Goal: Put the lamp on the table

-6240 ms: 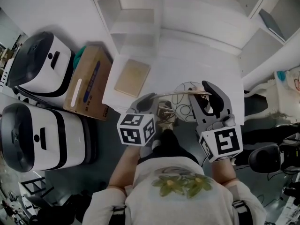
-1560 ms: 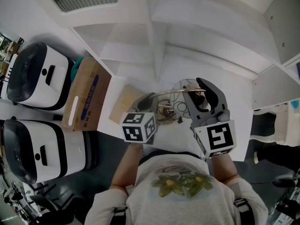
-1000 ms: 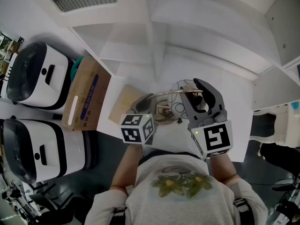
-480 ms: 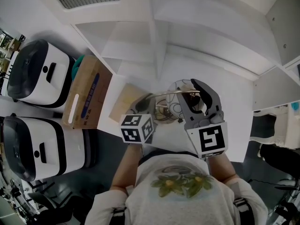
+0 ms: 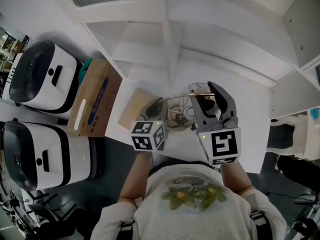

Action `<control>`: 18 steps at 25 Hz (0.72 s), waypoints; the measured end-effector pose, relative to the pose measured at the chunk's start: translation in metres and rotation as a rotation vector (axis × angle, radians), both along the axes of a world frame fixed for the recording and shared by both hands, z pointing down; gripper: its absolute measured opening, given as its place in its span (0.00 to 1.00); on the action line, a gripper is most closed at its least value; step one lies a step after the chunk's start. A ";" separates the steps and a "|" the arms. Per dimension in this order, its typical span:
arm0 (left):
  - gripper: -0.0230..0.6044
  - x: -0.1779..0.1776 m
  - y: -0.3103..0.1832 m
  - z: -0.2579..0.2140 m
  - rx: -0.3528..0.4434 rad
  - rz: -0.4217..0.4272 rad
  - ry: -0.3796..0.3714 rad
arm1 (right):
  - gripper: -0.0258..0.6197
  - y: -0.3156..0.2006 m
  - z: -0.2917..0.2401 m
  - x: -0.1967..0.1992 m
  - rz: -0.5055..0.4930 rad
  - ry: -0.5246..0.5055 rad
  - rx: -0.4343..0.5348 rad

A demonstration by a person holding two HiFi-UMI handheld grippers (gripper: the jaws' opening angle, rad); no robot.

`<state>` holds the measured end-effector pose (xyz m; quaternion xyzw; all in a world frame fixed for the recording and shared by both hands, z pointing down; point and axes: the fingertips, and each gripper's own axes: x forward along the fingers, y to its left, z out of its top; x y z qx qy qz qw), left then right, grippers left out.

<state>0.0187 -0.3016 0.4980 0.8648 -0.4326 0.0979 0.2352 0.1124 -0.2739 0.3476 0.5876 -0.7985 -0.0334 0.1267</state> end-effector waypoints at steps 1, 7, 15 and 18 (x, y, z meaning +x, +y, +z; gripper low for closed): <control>0.10 -0.001 0.001 0.000 0.006 0.001 0.004 | 0.33 0.001 0.000 0.001 0.007 -0.001 0.000; 0.28 -0.010 0.006 -0.012 0.080 -0.037 0.002 | 0.40 0.003 -0.002 0.008 0.064 -0.009 0.004; 0.30 -0.025 0.017 -0.030 0.154 -0.058 -0.013 | 0.42 0.019 0.004 0.002 0.061 -0.025 -0.056; 0.30 -0.029 0.024 -0.036 0.166 -0.050 -0.013 | 0.42 0.028 0.007 0.001 0.075 -0.026 -0.069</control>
